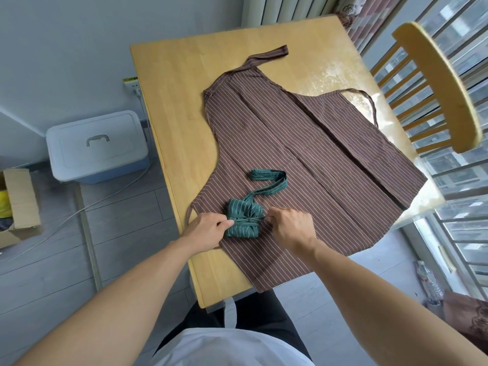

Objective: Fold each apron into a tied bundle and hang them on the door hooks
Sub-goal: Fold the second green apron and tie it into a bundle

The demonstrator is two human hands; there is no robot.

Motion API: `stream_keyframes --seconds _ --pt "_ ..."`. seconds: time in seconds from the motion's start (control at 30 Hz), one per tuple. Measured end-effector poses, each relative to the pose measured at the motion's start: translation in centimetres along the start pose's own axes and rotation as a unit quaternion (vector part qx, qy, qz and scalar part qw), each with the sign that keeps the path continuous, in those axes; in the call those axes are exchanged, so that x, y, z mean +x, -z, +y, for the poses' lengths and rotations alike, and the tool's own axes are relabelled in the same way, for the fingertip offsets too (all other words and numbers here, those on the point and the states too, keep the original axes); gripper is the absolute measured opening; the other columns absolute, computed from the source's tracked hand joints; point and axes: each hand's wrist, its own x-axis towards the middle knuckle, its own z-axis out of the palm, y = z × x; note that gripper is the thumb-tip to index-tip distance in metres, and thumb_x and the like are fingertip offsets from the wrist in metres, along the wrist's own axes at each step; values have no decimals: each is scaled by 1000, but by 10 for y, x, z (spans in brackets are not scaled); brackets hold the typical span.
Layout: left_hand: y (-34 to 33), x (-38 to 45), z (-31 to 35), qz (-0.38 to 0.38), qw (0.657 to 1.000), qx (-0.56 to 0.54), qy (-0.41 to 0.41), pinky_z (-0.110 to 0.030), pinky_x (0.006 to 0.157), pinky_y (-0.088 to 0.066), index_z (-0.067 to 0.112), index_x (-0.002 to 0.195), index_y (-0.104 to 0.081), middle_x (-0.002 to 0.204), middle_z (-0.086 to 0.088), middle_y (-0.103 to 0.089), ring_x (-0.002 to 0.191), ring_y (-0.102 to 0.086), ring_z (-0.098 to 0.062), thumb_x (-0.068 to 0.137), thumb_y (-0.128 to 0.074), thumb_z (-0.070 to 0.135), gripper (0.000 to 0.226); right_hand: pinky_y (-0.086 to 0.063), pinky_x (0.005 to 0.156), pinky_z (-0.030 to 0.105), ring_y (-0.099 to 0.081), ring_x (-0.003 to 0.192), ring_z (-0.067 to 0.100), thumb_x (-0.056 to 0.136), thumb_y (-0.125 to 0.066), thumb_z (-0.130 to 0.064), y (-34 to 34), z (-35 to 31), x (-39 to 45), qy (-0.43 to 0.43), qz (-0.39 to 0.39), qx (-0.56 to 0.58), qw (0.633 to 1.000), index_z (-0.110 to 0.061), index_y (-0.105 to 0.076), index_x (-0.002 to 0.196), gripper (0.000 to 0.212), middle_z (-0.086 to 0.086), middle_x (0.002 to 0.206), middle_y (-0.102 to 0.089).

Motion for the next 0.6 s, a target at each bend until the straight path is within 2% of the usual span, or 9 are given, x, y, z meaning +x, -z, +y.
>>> stream_keyframes --seconds 0.1,0.17,0.27,0.33,0.37,0.4,0.47,0.53,0.6 --pt "0 1 10 18 999 10 43 -29 56 -38 17 65 -48 59 2 -49 52 -47 -14 99 -53 51 49 -48 56 27 -62 63 13 106 -46 -38 -1 -4 6 -76 -49 90 992 -36 -71 105 26 -9 85 -73" --pt "1 1 16 31 998 0 61 -30 60 -41 20 79 -53 68 3 -56 59 -51 -14 94 -61 52 37 -57 66 31 -68 78 17 104 -52 -29 -3 -6 11 -127 -117 210 962 -29 -74 112 23 -2 100 -75" --pt "5 -5 19 67 995 -34 68 -33 68 -50 24 100 -44 87 5 -60 78 -59 -15 83 -74 53 45 -60 77 30 -69 95 18 103 -48 -11 4 -9 14 -163 -159 344 911 -16 -54 139 37 8 130 -67" --pt "5 -8 17 84 992 -29 86 -39 75 -56 29 104 -44 91 8 -61 85 -62 -13 79 -76 58 50 -54 93 34 -64 111 21 105 -49 -29 16 -19 12 -182 -126 405 887 -18 -41 148 46 7 141 -59" --pt "4 -9 17 75 992 -35 96 -39 79 -57 29 110 -46 96 9 -61 88 -62 -13 80 -75 59 52 -50 93 32 -62 113 21 101 -55 -42 19 -24 13 -185 -111 426 879 -19 -40 148 55 6 140 -58" --pt "1 -10 17 55 991 -53 108 -38 82 -57 27 120 -48 102 8 -63 93 -63 -13 82 -74 59 56 -49 90 31 -62 111 20 94 -63 -52 20 -31 14 -177 -108 429 879 -20 -41 147 67 4 136 -59" --pt "-1 -9 20 23 985 -110 131 -38 90 -56 19 138 -47 117 3 -63 102 -64 -17 85 -73 55 69 -54 86 30 -64 107 19 82 -77 -54 17 -43 17 -166 -111 401 894 -19 -48 143 76 3 129 -63" --pt "-2 -11 21 5 976 -170 138 -40 96 -55 16 144 -46 120 2 -60 107 -65 -19 86 -73 51 73 -58 82 34 -68 97 19 81 -83 -43 12 -49 20 -186 -103 429 878 -18 -60 125 55 4 120 -68" --pt "3 -16 22 -3 964 -231 128 -38 95 -57 19 138 -49 121 5 -62 107 -66 -15 86 -75 47 65 -60 80 42 -68 81 19 81 -85 -31 17 -50 17 -207 -92 519 825 -18 -65 98 29 9 105 -74"
